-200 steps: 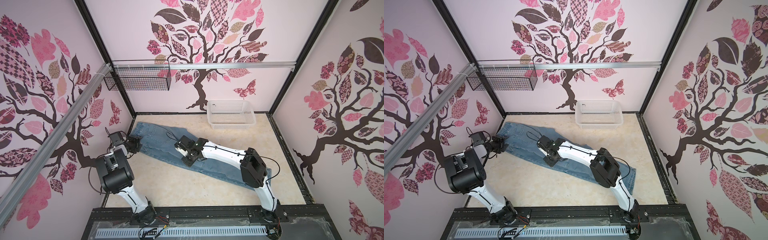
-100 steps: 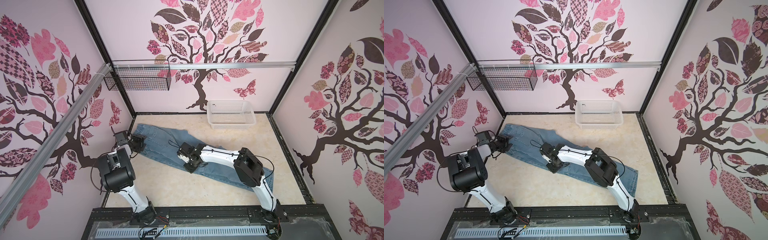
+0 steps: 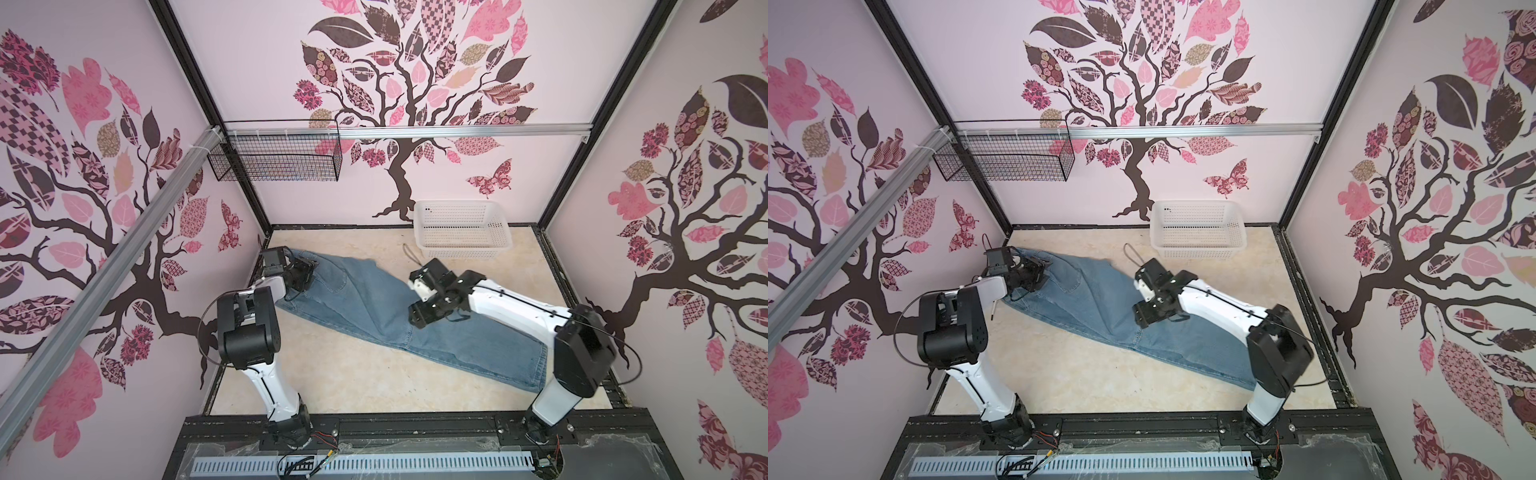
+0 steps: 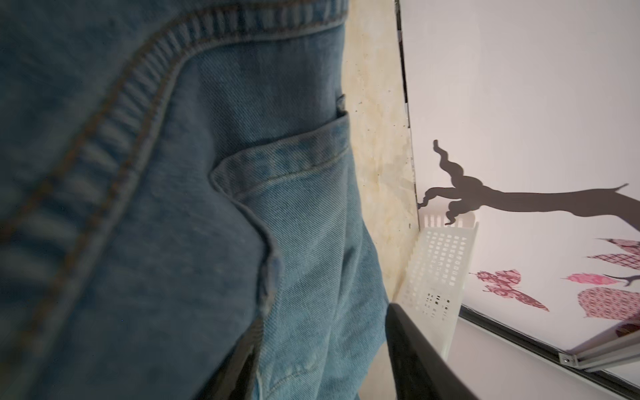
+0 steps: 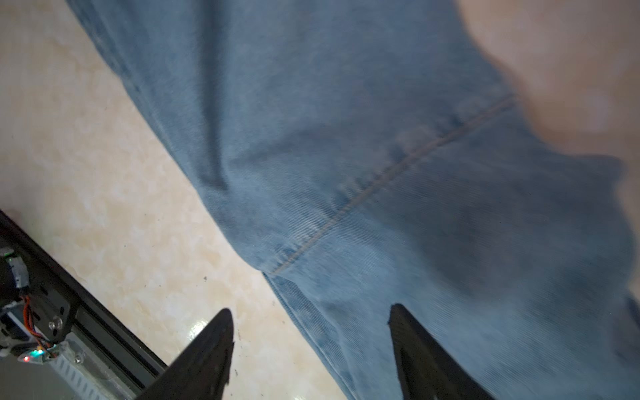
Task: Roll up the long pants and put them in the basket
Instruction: Fold the long pant at the center of the board, then adjust the long pant at the center of the board, then fold the long pant at the center of the board.
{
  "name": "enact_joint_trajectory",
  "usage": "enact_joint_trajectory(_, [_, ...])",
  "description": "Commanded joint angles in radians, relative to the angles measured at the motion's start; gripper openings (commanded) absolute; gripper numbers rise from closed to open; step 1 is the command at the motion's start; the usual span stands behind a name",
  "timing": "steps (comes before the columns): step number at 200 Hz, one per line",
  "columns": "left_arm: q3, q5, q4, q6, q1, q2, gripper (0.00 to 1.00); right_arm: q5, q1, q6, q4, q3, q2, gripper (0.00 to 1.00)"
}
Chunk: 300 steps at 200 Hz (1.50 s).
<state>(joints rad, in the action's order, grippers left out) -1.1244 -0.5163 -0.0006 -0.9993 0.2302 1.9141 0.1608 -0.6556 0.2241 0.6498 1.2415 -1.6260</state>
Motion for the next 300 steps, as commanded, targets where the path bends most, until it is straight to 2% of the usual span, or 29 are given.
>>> enact_joint_trajectory(1, [-0.004,0.047,-0.012,0.019,0.028,0.071,0.59,0.013,0.110,0.052,0.039,-0.134,0.032,0.64])
enact_joint_trajectory(7, [-0.004,0.058,-0.022,0.022,0.041,0.082,0.59,-0.001,0.140,0.052,0.042,-0.163,0.035,0.59])
enact_joint_trajectory(15, [0.001,0.064,-0.025,0.020,0.064,0.091,0.59,-0.025,0.170,0.051,0.051,-0.196,0.033,0.45])
enact_joint_trajectory(25, [0.010,0.063,-0.017,0.003,0.101,0.102,0.59,-0.041,0.198,0.046,0.047,-0.234,0.027,0.22])
enact_joint_trajectory(32, [0.017,0.055,-0.002,-0.006,0.131,0.107,0.59,-0.040,0.214,0.039,0.044,-0.250,0.016,0.00])
enact_joint_trajectory(66, [0.007,0.041,-0.023,-0.006,0.245,0.103,0.59,-0.067,0.238,0.012,0.017,-0.269,-0.101,0.00])
enact_joint_trajectory(100, [0.010,0.034,-0.050,-0.005,0.314,0.068,0.59,-0.126,0.275,-0.057,0.055,-0.133,-0.300,0.00])
enact_joint_trajectory(132, [0.041,0.021,-0.056,-0.015,0.338,0.010,0.59,-0.163,0.406,-0.118,0.094,0.068,-0.461,0.00])
enact_joint_trajectory(155, [0.064,0.009,-0.048,-0.013,0.337,-0.023,0.59,-0.084,0.512,-0.126,0.113,0.177,-0.499,0.00])
enact_joint_trajectory(163, [0.066,0.003,-0.048,-0.007,0.339,-0.027,0.59,-0.075,0.527,-0.122,0.095,0.169,-0.458,0.16])
enact_joint_trajectory(174, [0.064,0.001,-0.064,0.005,0.338,-0.029,0.59,-0.081,0.557,-0.109,0.045,0.125,-0.367,0.30])
enact_joint_trajectory(182, [0.065,-0.001,-0.066,0.009,0.339,-0.028,0.59,-0.075,0.595,-0.096,0.017,0.090,-0.302,0.49])
enact_joint_trajectory(199, [0.072,-0.020,-0.049,-0.001,0.337,-0.026,0.59,-0.029,0.714,-0.096,0.004,0.040,-0.203,0.56])
enact_joint_trajectory(222, [0.067,-0.035,-0.039,-0.006,0.335,-0.018,0.59,-0.024,0.852,-0.086,-0.025,-0.023,-0.137,0.73])
enact_joint_trajectory(233, [0.062,-0.036,-0.039,-0.002,0.334,-0.016,0.59,-0.021,0.888,-0.088,-0.035,-0.040,-0.133,0.76])
enact_joint_trajectory(254, [0.051,-0.039,-0.054,0.003,0.332,-0.014,0.59,-0.026,0.892,-0.098,-0.025,-0.033,-0.172,0.79])
enact_joint_trajectory(300, [0.060,-0.032,-0.074,0.020,0.333,-0.039,0.59,0.047,0.892,-0.099,-0.064,-0.054,-0.256,0.79])
